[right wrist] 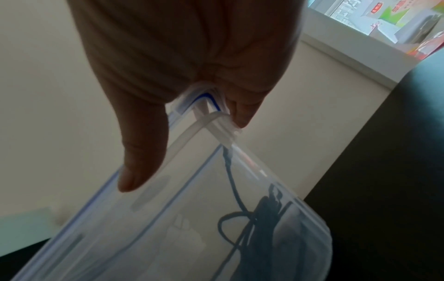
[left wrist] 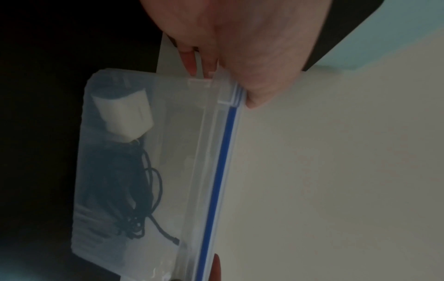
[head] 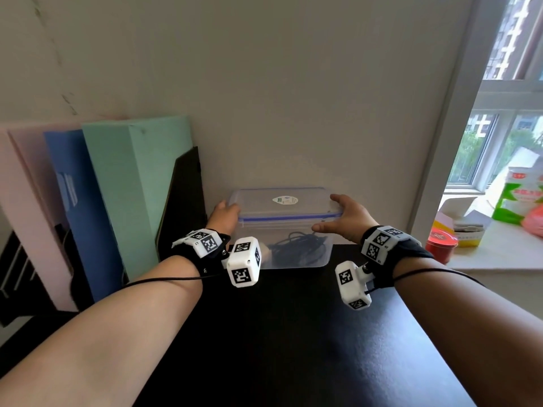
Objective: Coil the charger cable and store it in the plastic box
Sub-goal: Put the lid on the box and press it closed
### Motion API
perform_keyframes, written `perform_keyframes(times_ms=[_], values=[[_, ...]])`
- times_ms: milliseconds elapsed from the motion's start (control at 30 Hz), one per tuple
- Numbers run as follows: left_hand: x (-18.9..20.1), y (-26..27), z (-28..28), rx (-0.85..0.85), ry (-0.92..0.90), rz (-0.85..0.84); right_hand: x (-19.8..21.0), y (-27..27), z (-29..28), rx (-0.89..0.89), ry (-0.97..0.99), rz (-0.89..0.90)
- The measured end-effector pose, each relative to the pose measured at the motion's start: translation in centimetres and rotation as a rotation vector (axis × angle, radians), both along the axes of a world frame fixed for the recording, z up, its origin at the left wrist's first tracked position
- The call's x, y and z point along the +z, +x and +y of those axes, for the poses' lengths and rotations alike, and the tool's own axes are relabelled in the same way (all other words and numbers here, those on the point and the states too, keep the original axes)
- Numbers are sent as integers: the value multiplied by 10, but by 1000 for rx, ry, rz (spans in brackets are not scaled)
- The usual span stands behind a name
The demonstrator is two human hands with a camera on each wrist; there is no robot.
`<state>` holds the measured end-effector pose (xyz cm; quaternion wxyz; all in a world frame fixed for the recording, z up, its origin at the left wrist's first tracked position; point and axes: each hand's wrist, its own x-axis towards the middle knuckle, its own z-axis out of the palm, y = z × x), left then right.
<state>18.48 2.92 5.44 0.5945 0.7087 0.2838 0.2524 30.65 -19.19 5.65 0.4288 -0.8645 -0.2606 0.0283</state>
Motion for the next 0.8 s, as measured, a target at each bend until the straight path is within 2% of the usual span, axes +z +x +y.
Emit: perform_keyframes(times_ms=[133,233,500,800], values=[[-3,-1,-1,-2,47,9,-5,-1,0,2,22,-2],[-5,0,-2,-5,8,-8,-7,-1,4,-20,66,5],[-1,1,-3,27,-126,-11,-4,2,6,-171,221,62],[-4,7,4,64,-102,-37,-2,-3,5,-328,307,100]])
